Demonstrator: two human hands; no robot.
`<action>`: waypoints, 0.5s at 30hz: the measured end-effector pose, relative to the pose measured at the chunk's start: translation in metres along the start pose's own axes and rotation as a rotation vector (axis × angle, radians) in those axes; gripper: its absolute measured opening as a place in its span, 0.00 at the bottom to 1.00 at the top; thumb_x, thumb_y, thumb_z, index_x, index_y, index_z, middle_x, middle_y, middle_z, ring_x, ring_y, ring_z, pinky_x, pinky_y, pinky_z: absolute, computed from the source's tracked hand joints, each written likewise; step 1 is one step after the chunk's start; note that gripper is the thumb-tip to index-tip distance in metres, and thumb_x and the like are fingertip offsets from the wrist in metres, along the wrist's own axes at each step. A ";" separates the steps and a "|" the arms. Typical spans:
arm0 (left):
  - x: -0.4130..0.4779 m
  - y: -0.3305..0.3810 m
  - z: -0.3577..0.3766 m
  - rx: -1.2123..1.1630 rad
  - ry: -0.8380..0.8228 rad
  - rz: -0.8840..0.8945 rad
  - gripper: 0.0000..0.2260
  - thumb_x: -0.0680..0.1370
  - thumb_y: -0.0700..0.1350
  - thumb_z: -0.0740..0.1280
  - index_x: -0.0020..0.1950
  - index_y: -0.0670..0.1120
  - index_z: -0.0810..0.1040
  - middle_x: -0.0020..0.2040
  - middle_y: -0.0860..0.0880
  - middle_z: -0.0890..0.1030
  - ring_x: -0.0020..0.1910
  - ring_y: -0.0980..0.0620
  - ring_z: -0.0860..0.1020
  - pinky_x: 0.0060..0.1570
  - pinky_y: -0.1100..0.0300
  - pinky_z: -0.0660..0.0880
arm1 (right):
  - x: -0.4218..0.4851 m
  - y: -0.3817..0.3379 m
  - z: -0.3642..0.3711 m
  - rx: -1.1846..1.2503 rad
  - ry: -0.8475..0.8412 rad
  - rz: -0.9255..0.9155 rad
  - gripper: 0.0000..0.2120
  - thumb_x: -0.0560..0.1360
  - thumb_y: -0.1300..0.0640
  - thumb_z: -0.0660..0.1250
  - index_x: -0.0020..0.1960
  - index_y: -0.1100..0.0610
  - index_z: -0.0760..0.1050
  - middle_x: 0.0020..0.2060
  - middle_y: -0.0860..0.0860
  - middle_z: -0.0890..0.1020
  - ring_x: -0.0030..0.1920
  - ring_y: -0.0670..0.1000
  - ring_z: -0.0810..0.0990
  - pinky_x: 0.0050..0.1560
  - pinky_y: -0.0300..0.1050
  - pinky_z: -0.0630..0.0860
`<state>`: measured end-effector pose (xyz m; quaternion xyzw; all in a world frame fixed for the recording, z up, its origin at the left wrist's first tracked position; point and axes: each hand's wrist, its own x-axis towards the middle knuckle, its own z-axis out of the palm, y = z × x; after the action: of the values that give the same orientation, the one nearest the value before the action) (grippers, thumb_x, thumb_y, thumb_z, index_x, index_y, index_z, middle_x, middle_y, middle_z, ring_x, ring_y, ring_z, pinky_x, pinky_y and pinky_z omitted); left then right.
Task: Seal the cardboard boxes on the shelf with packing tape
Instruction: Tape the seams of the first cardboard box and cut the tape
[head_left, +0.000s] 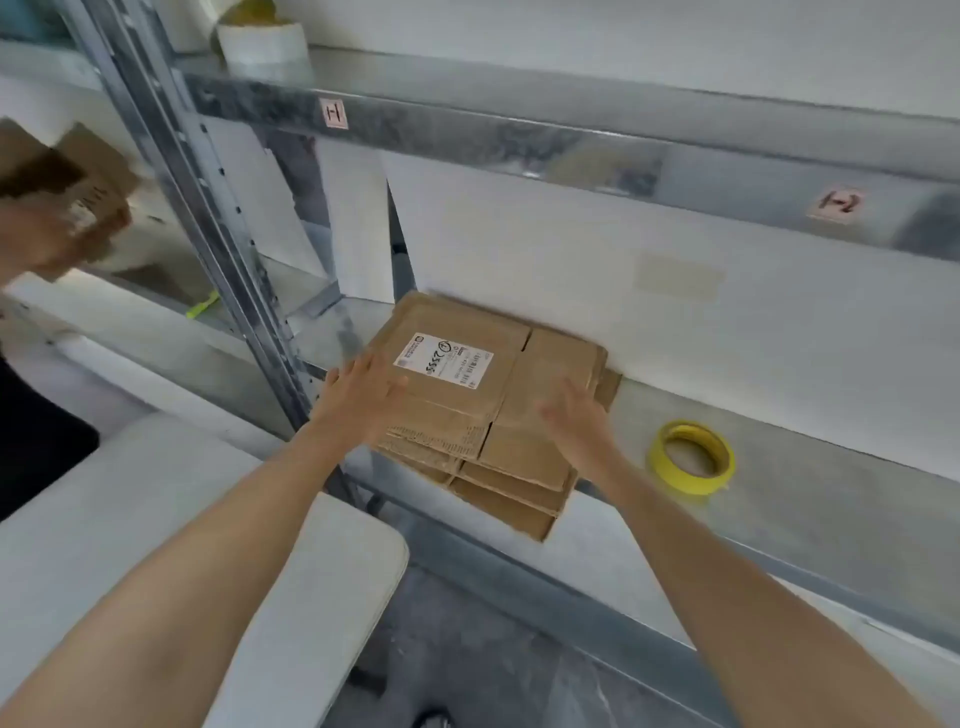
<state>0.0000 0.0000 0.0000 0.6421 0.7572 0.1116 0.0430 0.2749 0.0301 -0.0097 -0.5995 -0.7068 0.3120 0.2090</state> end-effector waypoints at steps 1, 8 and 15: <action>0.008 -0.003 0.005 -0.005 -0.027 -0.019 0.17 0.80 0.54 0.52 0.63 0.45 0.66 0.64 0.44 0.71 0.62 0.43 0.70 0.63 0.44 0.63 | 0.005 0.001 0.003 0.001 0.014 0.031 0.27 0.78 0.46 0.59 0.73 0.55 0.61 0.68 0.54 0.70 0.68 0.57 0.68 0.64 0.54 0.69; 0.054 -0.027 0.034 -0.059 -0.184 -0.058 0.28 0.78 0.61 0.54 0.73 0.47 0.58 0.73 0.43 0.63 0.70 0.40 0.65 0.67 0.41 0.61 | 0.021 0.012 0.025 -0.081 0.105 0.161 0.37 0.75 0.41 0.64 0.76 0.55 0.55 0.77 0.53 0.47 0.77 0.55 0.49 0.74 0.53 0.55; 0.057 -0.026 0.034 -0.164 -0.139 -0.047 0.25 0.78 0.61 0.57 0.71 0.50 0.60 0.70 0.43 0.66 0.65 0.38 0.69 0.65 0.38 0.65 | 0.022 0.002 0.032 -0.042 0.201 0.206 0.37 0.74 0.43 0.68 0.75 0.55 0.56 0.77 0.55 0.50 0.75 0.57 0.54 0.73 0.55 0.58</action>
<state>-0.0281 0.0561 -0.0345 0.6246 0.7557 0.1273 0.1506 0.2507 0.0455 -0.0364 -0.7013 -0.6234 0.2553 0.2331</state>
